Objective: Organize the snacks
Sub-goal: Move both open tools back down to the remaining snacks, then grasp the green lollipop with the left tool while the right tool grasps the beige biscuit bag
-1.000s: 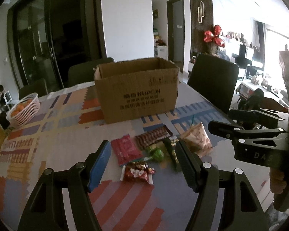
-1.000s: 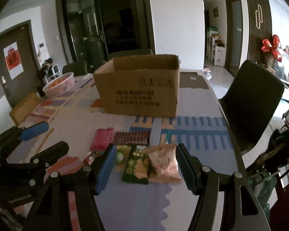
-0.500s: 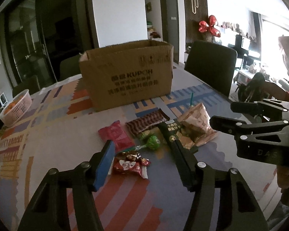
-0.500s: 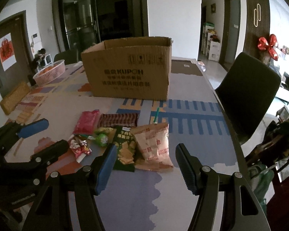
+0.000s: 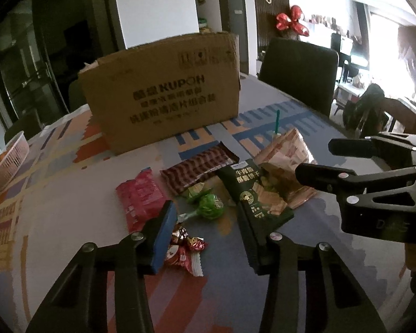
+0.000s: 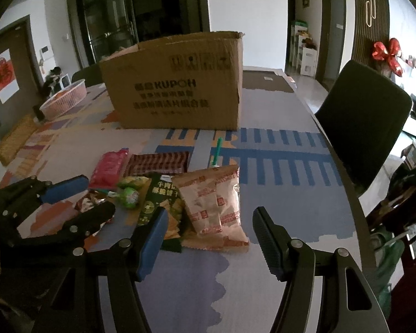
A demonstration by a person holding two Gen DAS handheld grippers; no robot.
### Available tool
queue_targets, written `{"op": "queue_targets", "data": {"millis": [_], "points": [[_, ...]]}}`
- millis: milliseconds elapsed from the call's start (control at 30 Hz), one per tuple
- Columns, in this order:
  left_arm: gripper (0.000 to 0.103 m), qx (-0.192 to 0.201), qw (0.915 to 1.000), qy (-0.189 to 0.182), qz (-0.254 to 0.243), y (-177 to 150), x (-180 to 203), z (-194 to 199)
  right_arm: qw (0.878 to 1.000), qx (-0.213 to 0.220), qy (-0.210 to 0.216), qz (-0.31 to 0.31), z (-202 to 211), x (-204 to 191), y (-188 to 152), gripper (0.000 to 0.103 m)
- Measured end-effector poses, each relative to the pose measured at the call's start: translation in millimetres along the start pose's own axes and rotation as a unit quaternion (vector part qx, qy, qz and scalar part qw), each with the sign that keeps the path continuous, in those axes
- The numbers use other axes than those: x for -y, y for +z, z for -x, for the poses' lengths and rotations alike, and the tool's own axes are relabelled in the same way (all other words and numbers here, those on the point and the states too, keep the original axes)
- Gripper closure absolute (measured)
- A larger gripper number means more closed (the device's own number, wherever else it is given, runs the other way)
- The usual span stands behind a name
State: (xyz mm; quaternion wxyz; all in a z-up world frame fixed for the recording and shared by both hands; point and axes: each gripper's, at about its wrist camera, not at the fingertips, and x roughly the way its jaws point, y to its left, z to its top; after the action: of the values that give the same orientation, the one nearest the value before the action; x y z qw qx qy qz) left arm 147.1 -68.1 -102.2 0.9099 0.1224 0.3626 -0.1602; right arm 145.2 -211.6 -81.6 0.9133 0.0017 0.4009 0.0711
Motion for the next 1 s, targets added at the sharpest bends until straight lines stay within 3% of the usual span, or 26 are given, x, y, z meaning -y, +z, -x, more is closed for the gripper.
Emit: {"op": "queue_targets", "data": {"millis": [200,800,1000], "points": [[0.066,-0.020,0.9998,-0.005,0.000,0.0,-0.9,-16.2,1.000,-0.009,0.001,-0.001,-12.2,1.4,0.1,0.039],[0.071,-0.047,0.9987,-0.017,0.006,7.8,-1.6,-42.4,0.999,-0.027,0.021,-0.015,-33.7,4.7,-1.2,0.040],[0.072,-0.063,0.9972,-0.030,0.029,11.2,-9.7,-52.6,0.999,-0.032,0.019,-0.010,-36.9,1.8,-1.4,0.057]]}}
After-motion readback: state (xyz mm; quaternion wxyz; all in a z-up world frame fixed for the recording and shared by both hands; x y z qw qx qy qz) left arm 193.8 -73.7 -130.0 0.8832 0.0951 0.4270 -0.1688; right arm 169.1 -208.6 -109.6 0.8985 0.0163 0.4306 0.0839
